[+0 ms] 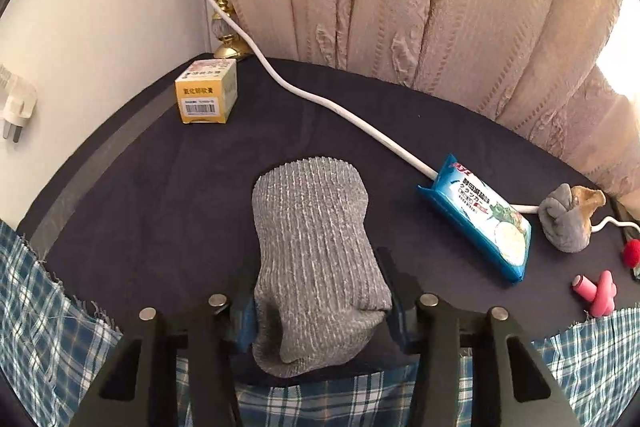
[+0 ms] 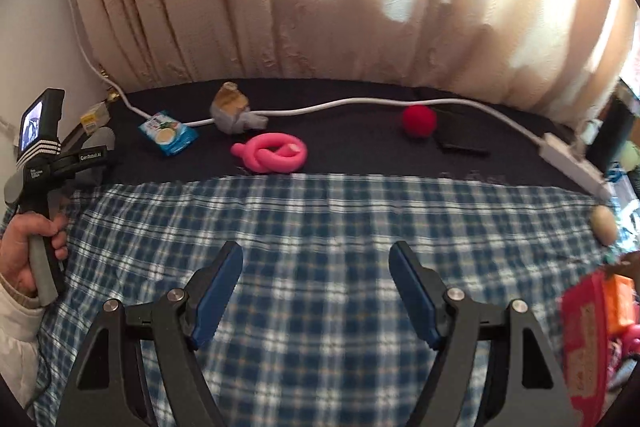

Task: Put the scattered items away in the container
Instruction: 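Grasp the grey sock with the left tool, then grasp the second pink rope toy with the right tool while the left tool holds the sock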

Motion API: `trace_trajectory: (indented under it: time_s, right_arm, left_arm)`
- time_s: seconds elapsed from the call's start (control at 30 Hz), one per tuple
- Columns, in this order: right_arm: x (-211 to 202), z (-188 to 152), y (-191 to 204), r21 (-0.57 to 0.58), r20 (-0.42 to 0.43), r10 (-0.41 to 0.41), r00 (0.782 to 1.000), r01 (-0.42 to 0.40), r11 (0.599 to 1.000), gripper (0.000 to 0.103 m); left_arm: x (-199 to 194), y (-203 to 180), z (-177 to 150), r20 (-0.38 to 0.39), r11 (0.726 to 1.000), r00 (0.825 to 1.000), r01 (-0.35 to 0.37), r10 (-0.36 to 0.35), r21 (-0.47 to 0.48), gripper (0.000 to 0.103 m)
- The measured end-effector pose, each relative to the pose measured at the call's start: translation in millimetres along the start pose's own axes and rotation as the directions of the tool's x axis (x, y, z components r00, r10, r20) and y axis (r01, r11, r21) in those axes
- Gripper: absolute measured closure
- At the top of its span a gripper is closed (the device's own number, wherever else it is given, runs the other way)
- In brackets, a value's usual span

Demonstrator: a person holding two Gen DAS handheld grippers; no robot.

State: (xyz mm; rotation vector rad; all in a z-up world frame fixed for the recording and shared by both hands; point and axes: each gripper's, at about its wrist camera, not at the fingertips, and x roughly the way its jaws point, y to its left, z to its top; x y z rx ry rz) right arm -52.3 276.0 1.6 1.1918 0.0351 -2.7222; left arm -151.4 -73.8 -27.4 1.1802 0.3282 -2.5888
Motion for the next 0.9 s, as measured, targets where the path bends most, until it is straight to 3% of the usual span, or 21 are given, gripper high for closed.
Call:
trace_trajectory:
  time_s: [0.3,0.57,0.9]
  right_arm:
    - [54,39,8,0.049,-0.032,0.077,0.996,-0.076,0.996,0.024]
    - [101,69,19,0.096,-0.089,0.152,0.984,-0.143,0.985,0.024]
    - [126,74,33,0.033,-0.126,0.087,0.988,-0.083,0.996,0.025]
  left_arm:
    - [-40,-17,4,0.116,0.999,0.993,0.027,-0.031,0.034,0.052]
    - [-39,-32,-1,0.079,0.995,0.994,0.067,-0.073,0.068,0.052]
    - [-27,-32,-3,0.046,0.995,0.996,0.072,-0.075,0.066,0.052]
